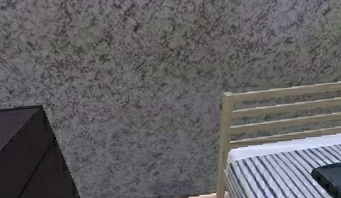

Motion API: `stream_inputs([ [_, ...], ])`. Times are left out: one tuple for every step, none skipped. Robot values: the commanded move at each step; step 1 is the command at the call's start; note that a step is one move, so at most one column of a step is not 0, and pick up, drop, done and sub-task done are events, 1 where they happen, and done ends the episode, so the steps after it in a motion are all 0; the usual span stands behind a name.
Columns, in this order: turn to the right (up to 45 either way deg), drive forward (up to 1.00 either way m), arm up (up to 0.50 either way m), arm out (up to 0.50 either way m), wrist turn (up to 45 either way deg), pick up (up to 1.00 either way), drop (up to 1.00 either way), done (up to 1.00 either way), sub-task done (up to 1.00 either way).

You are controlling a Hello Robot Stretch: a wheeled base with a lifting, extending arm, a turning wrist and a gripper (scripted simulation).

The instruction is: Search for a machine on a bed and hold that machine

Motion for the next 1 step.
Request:
stream_inputs([
  [12.0,0.0,0.0,0.0,0.0,0.0,0.0,0.0,0.0],
])
